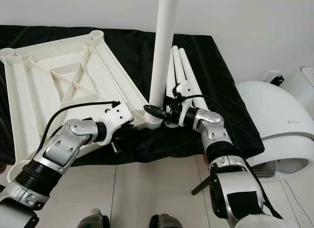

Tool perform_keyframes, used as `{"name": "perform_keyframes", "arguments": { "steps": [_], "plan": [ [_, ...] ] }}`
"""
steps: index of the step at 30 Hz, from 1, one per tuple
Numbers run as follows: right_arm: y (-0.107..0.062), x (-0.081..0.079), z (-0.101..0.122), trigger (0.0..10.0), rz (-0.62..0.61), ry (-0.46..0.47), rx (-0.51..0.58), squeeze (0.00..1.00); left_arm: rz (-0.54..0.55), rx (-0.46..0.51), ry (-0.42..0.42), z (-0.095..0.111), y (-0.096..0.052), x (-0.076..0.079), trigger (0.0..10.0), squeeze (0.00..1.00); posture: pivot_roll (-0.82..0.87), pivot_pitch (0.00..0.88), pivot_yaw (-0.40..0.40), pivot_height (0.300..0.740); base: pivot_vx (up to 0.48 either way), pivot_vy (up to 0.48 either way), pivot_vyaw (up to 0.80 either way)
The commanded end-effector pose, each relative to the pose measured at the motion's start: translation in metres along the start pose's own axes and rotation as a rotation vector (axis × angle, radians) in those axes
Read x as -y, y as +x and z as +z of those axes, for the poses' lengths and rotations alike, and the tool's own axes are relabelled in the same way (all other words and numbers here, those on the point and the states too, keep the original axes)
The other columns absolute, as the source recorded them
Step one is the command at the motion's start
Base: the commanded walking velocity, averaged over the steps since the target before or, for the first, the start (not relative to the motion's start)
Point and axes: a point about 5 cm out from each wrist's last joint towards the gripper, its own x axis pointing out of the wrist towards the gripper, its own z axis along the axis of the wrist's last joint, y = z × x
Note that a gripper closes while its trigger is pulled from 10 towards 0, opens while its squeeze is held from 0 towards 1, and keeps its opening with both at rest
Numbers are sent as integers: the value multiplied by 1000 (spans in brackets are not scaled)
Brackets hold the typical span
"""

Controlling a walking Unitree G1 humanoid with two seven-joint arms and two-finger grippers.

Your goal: Building children table

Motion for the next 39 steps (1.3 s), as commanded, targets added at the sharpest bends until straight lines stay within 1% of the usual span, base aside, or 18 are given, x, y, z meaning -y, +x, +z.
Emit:
{"name": "perform_keyframes", "arguments": {
  "steps": [1,5,12,13,18,20,23,26,28,30,32,33,35,36,38,39],
  "plan": [
    [-1,2,-1,0,-6,17,-2,0,16,-18,16,0,0,-2,10000,0,14,43,-35,740,0,0,0],
    [-1,1,-2,0,-1,21,7,0,20,-18,14,0,0,-2,10000,0,13,44,-38,740,0,0,0],
    [2,-4,-6,0,-10,53,47,0,26,-17,12,0,0,-3,10000,0,14,46,-45,740,0,0,0],
    [2,-6,-7,0,-27,64,59,0,27,-16,11,0,0,-3,10000,0,13,47,-46,740,0,0,0],
    [4,-10,-9,0,-79,62,91,0,30,-14,7,0,0,-3,10000,0,11,47,-49,740,0,0,0],
    [5,-11,-8,0,-131,61,114,0,33,-14,5,0,1,-3,10000,0,10,49,-49,740,0,0,0],
    [6,-11,-8,0,-163,61,122,0,35,-15,4,0,1,-3,10000,0,10,49,-49,740,0,0,0],
    [8,-12,-6,0,-247,35,133,0,37,-15,4,0,1,-4,10000,0,9,53,-50,740,0,0,0],
    [9,-13,-6,0,-262,34,142,0,38,-15,3,0,1,-4,10000,0,9,53,-51,740,0,0,0],
    [10,-14,-4,0,-277,38,154,0,39,-14,3,1,1,-5,10000,0,9,53,-51,740,0,0,0],
    [14,-16,-3,0,-344,62,170,0,42,-12,2,1,1,-5,10000,0,9,53,-53,740,0,0,0],
    [14,-16,-3,0,-344,62,170,0,42,-12,2,1,1,-5,10000,0,9,53,-53,740,0,0,0],
    [16,-18,-3,0,-417,81,178,0,44,-11,2,1,1,-6,10000,0,9,53,-53,740,0,0,0],
    [16,-18,-3,0,-417,81,178,0,44,-11,2,1,1,-6,10000,0,9,53,-53,740,0,0,0],
    [19,-21,-4,0,-481,81,167,0,46,-11,1,1,1,-6,10000,0,11,52,-57,740,0,0,0],
    [19,-21,-4,0,-481,81,167,0,46,-11,1,1,1,-6,10000,0,11,52,-57,740,0,0,0]
  ]
}}
